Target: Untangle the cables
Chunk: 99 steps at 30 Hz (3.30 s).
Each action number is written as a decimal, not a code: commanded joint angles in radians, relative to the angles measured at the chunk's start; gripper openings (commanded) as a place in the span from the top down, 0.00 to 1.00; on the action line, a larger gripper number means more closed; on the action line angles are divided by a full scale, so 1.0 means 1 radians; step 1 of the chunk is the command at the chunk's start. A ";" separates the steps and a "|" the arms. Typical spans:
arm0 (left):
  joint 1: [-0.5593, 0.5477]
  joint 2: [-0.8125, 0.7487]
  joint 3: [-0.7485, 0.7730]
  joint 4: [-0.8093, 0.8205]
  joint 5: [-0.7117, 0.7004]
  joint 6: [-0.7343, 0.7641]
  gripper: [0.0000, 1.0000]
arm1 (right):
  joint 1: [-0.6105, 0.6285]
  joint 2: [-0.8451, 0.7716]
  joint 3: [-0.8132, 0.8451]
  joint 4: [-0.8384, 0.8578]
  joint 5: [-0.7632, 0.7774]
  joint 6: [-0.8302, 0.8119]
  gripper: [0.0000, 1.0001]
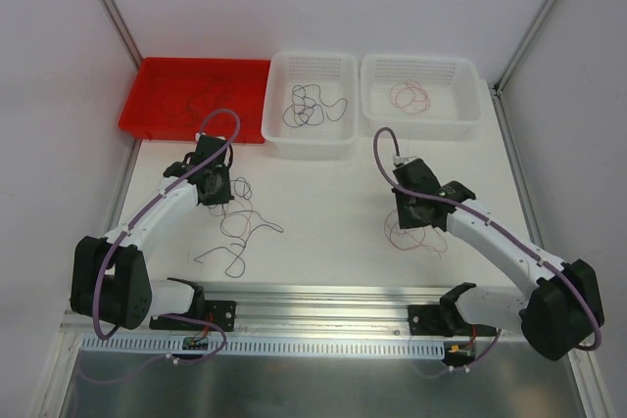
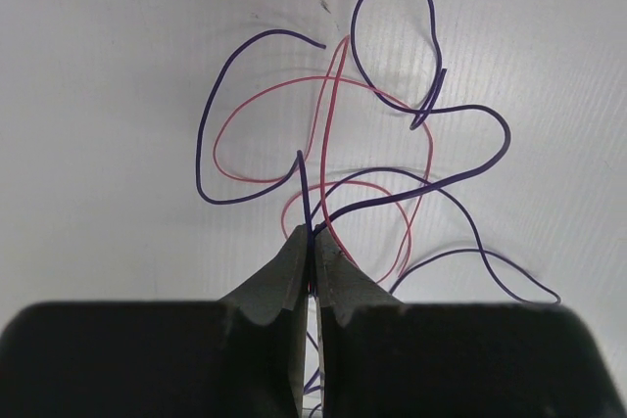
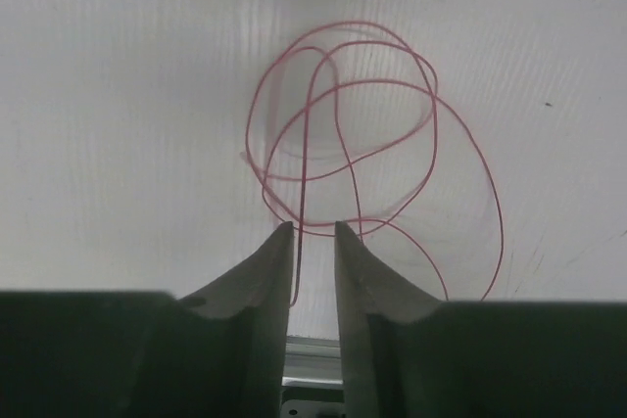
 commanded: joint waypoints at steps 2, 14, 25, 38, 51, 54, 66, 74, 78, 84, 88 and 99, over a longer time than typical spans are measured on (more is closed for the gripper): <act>-0.001 -0.024 -0.004 -0.012 0.033 0.014 0.97 | -0.004 0.044 -0.014 -0.020 -0.031 0.052 0.63; -0.001 -0.031 -0.005 -0.011 0.051 0.015 0.94 | -0.004 0.160 -0.025 0.014 -0.061 0.066 0.15; -0.001 -0.028 -0.005 -0.012 0.061 0.015 0.94 | 0.000 0.265 -0.045 0.077 -0.111 0.063 0.17; -0.001 -0.018 -0.001 -0.011 0.068 0.017 0.94 | 0.008 0.371 -0.048 0.112 -0.126 0.068 0.60; -0.001 -0.018 -0.004 -0.011 0.079 0.016 0.94 | 0.019 0.195 0.080 -0.021 0.006 0.000 0.99; -0.001 -0.018 -0.004 -0.011 0.090 0.016 0.94 | 0.015 0.127 0.167 -0.096 0.066 -0.038 0.99; -0.001 -0.020 -0.001 -0.011 0.125 0.017 0.93 | -0.053 0.088 0.782 -0.170 0.195 -0.222 0.99; -0.001 -0.014 -0.002 -0.011 0.131 0.017 0.93 | -0.168 0.183 1.009 0.139 0.130 -0.339 0.99; -0.001 -0.001 -0.001 -0.011 0.137 0.017 0.93 | -0.242 0.287 1.131 0.271 0.054 -0.366 0.99; -0.001 0.019 -0.001 -0.011 0.150 0.017 0.93 | -0.351 0.447 1.242 0.417 -0.075 -0.339 0.99; -0.001 0.031 -0.002 -0.011 0.151 0.017 0.94 | -0.400 0.568 1.302 0.472 -0.111 -0.328 0.99; -0.001 0.061 0.001 -0.012 0.171 0.017 0.93 | -0.457 0.860 1.284 0.377 -0.111 -0.282 0.41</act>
